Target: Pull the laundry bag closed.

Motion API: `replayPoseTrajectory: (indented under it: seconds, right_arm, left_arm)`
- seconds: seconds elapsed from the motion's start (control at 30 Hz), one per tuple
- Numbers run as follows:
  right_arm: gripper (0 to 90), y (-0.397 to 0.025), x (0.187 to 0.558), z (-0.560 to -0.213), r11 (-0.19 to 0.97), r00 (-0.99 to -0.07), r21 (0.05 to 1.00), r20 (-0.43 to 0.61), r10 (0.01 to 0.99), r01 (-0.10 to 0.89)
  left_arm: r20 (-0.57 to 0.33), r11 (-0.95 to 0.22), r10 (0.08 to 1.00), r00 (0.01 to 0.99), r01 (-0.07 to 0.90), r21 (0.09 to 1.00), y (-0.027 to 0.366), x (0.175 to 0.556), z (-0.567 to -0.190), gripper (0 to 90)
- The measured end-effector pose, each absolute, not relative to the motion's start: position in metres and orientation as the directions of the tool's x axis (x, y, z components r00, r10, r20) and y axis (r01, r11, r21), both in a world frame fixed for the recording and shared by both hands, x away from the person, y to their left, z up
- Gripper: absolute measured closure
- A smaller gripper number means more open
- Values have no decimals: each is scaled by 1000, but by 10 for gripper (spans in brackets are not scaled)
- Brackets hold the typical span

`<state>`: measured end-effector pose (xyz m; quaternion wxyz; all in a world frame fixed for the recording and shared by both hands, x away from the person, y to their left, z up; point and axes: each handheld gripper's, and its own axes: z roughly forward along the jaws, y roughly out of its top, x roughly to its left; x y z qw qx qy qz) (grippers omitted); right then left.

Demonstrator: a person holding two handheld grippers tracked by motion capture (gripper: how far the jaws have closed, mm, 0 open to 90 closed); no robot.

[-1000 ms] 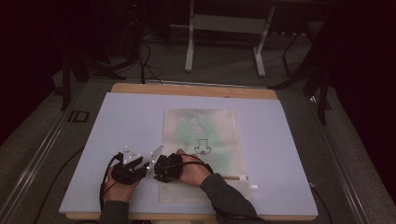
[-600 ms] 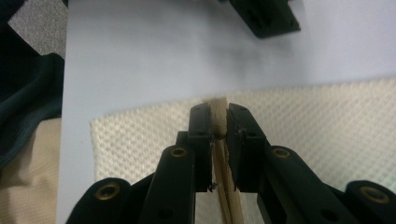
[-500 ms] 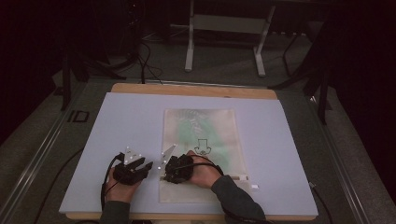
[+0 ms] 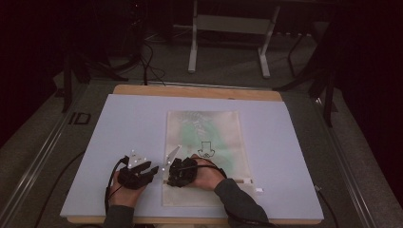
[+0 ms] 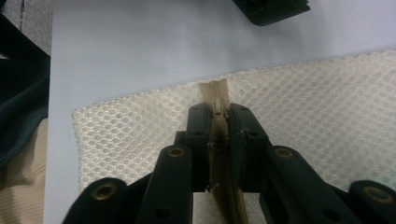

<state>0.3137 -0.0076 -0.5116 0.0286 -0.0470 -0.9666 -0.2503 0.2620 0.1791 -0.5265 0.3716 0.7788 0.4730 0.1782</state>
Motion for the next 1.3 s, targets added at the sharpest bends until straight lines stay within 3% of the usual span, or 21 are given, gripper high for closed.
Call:
replayPoseTrajectory:
  seconds: [0.43,0.63,1.3]
  right_arm:
    - [818,-8,311,-512,872,-995,481,61,73,94]
    - [818,-7,310,-512,877,-997,476,38,61,72]
    - [818,-9,310,-513,868,-998,492,30,59,66]
  left_arm:
    - [-84,-317,830,551,592,741,168,259,-526,726]
    - [-99,-349,795,599,584,733,161,259,-526,882]
    - [-110,-382,776,621,602,701,147,261,-534,889]
